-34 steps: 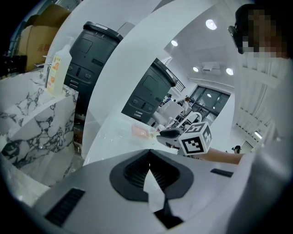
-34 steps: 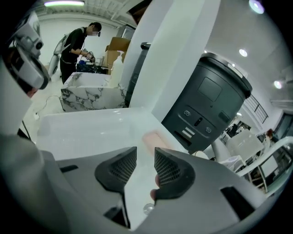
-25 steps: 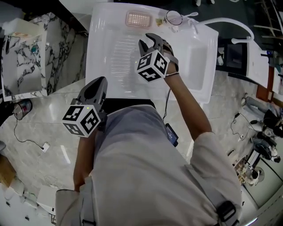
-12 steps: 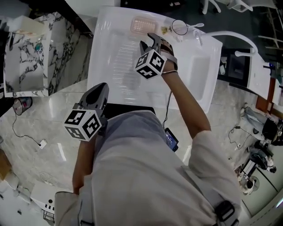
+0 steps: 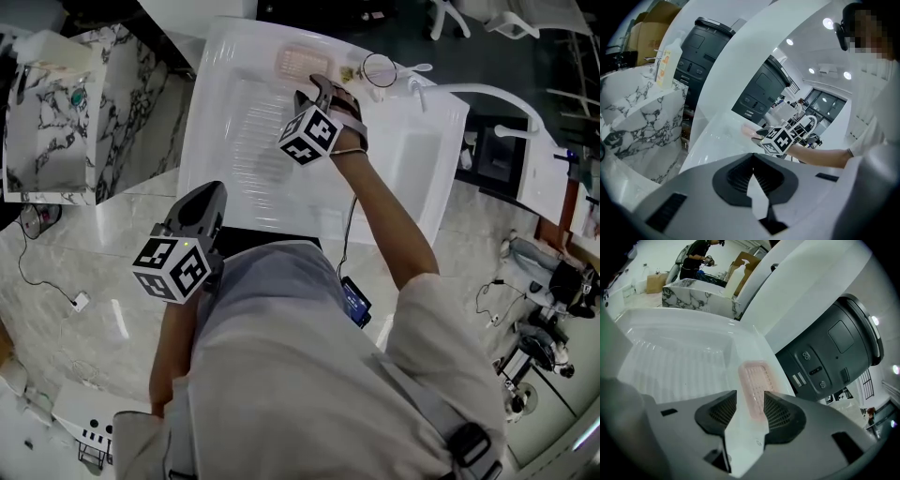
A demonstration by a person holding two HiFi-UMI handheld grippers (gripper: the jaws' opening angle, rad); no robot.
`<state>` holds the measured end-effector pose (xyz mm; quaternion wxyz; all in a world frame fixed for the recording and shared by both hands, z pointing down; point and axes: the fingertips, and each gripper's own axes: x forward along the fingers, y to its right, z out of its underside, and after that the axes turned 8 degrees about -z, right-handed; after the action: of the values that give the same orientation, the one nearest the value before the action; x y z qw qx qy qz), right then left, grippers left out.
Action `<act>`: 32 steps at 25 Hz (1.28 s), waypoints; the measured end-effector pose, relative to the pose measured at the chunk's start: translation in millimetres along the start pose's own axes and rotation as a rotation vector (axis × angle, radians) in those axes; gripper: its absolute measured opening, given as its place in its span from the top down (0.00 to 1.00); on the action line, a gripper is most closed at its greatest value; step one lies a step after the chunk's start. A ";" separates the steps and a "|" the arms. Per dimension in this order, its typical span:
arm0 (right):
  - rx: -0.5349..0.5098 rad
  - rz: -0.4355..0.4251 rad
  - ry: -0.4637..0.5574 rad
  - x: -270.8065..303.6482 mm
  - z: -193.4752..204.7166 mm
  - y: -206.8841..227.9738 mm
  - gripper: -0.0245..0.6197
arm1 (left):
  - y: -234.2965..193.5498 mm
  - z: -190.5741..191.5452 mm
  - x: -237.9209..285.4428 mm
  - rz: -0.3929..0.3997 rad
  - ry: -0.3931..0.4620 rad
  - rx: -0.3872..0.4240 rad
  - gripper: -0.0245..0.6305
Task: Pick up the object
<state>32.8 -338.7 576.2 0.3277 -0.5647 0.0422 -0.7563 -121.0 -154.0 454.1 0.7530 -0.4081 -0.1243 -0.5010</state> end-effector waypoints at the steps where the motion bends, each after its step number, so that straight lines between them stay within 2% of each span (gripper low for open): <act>1: -0.003 -0.001 -0.006 2.2 1.3 0.0 0.70 | 1.7 -0.3 1.3 0.003 0.000 -0.003 0.96; 7: -0.029 -0.013 -0.012 15.8 1.5 -0.1 0.70 | 3.2 -0.2 3.7 -0.011 -0.004 0.012 0.96; 13: -0.060 0.000 -0.008 26.7 1.7 2.9 0.70 | 2.0 4.1 6.3 -0.015 -0.014 -0.009 0.96; 18: -0.092 0.017 -0.009 32.9 0.3 4.8 0.70 | 2.4 6.9 7.3 -0.035 -0.025 0.029 0.96; 22: -0.144 0.025 -0.011 39.0 -2.9 6.8 0.70 | 0.7 8.2 7.9 -0.040 -0.028 0.020 0.96; 27: -0.145 -0.008 -0.026 47.9 -2.9 6.4 0.70 | -2.4 10.1 8.6 -0.051 -0.031 0.010 0.96; 32: -0.177 0.001 -0.032 49.9 -3.5 7.3 0.69 | -5.7 8.9 9.2 -0.052 -0.027 0.003 0.96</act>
<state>25.6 -372.6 613.0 0.2776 -0.6034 0.1038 -0.7403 -119.5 -154.3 468.0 0.7385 -0.4106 -0.1457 -0.5145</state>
